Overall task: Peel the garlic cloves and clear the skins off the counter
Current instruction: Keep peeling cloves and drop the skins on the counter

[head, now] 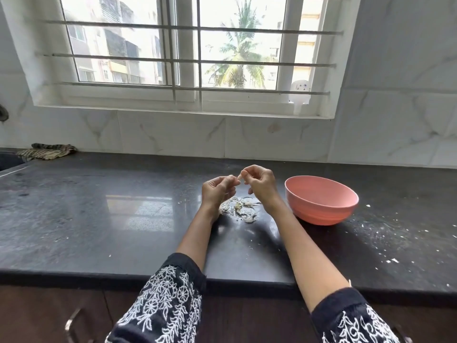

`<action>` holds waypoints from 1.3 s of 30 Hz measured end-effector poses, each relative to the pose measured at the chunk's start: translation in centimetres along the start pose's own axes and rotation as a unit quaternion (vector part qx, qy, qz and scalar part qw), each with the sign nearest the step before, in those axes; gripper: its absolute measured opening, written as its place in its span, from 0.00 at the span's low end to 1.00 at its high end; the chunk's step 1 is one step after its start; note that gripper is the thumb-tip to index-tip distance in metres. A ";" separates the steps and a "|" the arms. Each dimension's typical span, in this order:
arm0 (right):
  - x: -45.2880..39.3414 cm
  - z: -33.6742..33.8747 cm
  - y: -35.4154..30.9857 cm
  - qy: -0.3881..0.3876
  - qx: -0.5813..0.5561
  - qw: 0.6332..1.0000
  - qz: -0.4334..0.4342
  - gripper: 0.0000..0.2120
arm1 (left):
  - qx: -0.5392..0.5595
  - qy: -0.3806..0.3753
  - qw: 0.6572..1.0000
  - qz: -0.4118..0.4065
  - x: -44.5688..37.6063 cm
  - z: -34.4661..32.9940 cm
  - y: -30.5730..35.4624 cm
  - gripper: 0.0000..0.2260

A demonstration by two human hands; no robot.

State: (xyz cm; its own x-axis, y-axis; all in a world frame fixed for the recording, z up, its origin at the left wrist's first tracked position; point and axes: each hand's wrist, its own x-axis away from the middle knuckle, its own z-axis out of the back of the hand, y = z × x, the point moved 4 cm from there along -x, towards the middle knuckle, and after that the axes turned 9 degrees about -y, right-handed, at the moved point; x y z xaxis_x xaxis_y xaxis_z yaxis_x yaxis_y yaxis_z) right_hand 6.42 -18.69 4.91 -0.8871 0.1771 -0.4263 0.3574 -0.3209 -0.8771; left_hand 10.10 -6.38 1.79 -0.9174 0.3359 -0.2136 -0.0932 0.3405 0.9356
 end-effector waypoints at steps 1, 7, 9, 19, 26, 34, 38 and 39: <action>0.0 0.1 0.1 0.009 -0.001 1.000 -0.004 0.07 | 0.005 0.030 1.000 -0.008 -0.1 0.3 0.0 0.09; -0.2 0.5 0.9 0.039 -0.034 0.998 -0.036 0.08 | -0.066 0.111 0.989 -0.067 -0.4 1.3 0.5 0.05; -0.2 0.6 1.2 0.043 -0.047 0.997 -0.040 0.08 | -0.145 0.113 0.979 -0.086 -0.3 1.3 0.7 0.10; -0.3 0.2 1.8 0.066 0.055 0.996 0.002 0.07 | -0.171 0.128 0.970 -0.115 0.5 0.8 0.5 0.09; 0.3 -0.2 0.9 0.030 0.218 0.975 0.022 0.09 | -0.118 0.198 0.957 -0.177 2.6 1.6 1.9 0.08; -0.4 4.2 -4.2 0.005 0.262 0.965 -0.017 0.20 | -0.149 0.140 0.968 -0.145 3.3 -2.6 2.1 0.02; -1.2 8.0 -6.7 0.005 0.253 0.967 -0.035 0.15 | -0.109 0.065 0.992 0.022 1.6 -6.9 1.8 0.10; -0.8 9.1 -6.6 0.017 0.247 0.968 -0.047 0.14 | -0.091 0.035 0.993 0.069 1.5 -8.4 1.5 0.13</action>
State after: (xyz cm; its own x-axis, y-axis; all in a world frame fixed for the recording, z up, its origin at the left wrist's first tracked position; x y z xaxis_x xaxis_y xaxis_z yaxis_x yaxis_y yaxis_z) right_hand 2.10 -25.20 13.04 -0.8957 0.2546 -0.3646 0.0850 -0.7067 -0.7023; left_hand 5.35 -12.73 5.20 -0.9505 0.3036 -0.0665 -0.0281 0.1292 0.9912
